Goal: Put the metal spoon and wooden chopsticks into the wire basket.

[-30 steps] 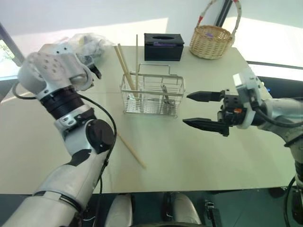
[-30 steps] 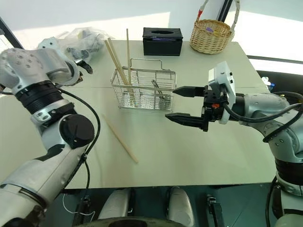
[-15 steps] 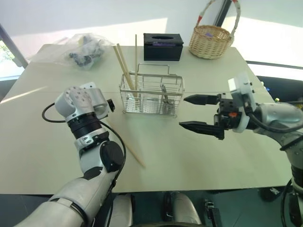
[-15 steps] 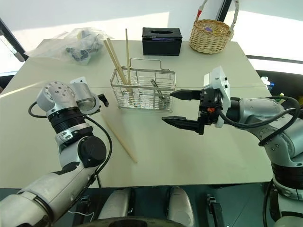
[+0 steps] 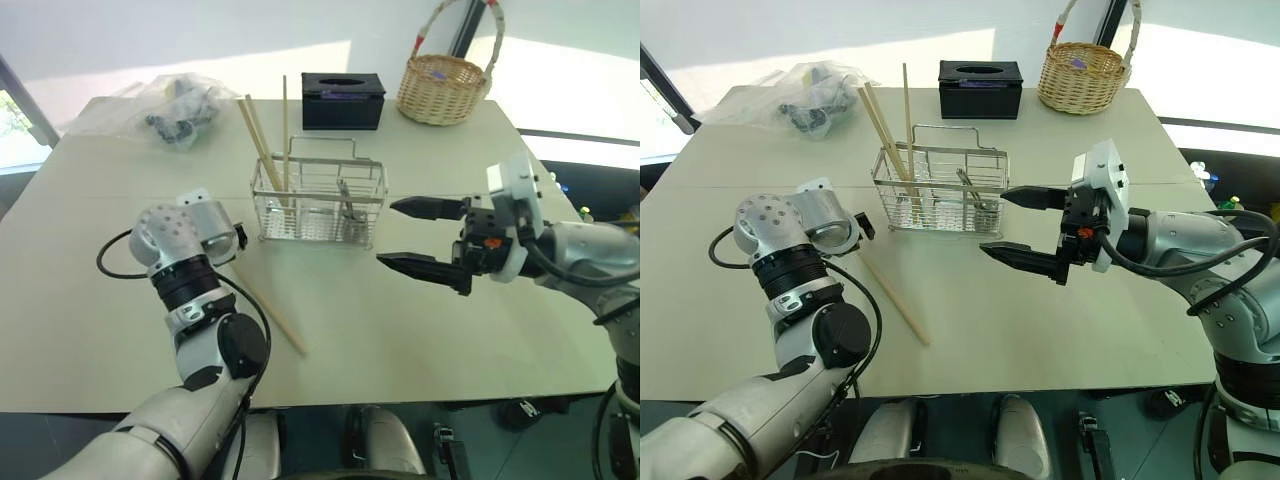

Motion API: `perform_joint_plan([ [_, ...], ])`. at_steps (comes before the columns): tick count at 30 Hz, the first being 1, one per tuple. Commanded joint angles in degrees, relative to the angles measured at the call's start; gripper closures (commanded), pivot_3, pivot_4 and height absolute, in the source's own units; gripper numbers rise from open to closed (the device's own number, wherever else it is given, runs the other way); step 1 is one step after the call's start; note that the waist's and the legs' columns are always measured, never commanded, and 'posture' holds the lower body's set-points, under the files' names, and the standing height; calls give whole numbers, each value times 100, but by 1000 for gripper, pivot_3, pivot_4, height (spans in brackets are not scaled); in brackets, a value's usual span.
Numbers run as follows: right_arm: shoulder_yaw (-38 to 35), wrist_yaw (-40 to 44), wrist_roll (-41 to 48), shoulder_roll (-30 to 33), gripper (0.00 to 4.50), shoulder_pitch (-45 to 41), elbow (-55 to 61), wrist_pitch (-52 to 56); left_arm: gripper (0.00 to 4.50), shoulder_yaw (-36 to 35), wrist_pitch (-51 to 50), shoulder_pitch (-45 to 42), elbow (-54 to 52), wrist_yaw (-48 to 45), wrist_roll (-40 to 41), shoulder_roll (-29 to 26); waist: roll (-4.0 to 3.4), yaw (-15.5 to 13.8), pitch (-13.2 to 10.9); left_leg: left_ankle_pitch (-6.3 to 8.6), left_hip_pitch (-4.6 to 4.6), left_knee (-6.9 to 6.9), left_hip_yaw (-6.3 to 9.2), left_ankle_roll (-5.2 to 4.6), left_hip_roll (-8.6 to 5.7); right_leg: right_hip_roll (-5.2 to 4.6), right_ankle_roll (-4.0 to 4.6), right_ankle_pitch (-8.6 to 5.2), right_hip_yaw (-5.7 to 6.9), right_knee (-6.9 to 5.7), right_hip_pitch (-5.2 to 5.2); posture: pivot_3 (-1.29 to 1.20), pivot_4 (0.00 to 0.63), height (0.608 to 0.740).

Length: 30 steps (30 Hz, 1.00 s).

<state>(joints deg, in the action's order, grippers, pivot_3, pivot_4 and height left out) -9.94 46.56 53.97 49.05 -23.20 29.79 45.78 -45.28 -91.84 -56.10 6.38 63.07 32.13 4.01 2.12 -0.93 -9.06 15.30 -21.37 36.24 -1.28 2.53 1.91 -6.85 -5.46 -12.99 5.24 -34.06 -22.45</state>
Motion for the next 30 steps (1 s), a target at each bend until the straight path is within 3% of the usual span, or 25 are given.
perform_joint_plan([
  [1, -211, -29, 101, 22, 0, -77, 117, -41, 2401, -109, -66, 91, 87, 346, 449, 90, 0, -48, 0, 0, -1, 0, 1, 0, 0, 0, 0, 0, 0, 0, 1, 0, 150, 712],
  [5, -201, -59, 116, 7, 0, -98, 107, -57, 4408, -109, -66, 43, 206, 670, 825, -37, 1, -171, 0, 0, -4, 4, 2, 0, -2, 0, 1, 0, 1, 3, 0, 0, 150, 712],
  [17, -231, -125, 116, -19, 0, -85, 62, -93, 4463, -80, -66, 33, 363, 1020, 1448, -650, 5, -143, -2, 0, -5, 2, 3, 0, -3, 0, 1, 0, 1, 5, -2, 0, 150, 712],
  [22, -203, -159, 86, -55, 0, -79, 46, -108, 4463, 110, 271, -103, 623, -369, 883, -1615, 7, -116, -3, -1, -6, -6, 0, 2, -1, 4, 3, -1, 1, 2, -15, 0, 150, 712],
  [30, -207, -85, 159, 23, 0, -132, -13, -3, 4463, 1294, 2945, -478, 2011, -3574, 20, -3340, 15, -156, -2, -3, -18, -3, -1, 4, -2, 4, 7, 0, 3, 10, -17, 0, 150, 712],
])
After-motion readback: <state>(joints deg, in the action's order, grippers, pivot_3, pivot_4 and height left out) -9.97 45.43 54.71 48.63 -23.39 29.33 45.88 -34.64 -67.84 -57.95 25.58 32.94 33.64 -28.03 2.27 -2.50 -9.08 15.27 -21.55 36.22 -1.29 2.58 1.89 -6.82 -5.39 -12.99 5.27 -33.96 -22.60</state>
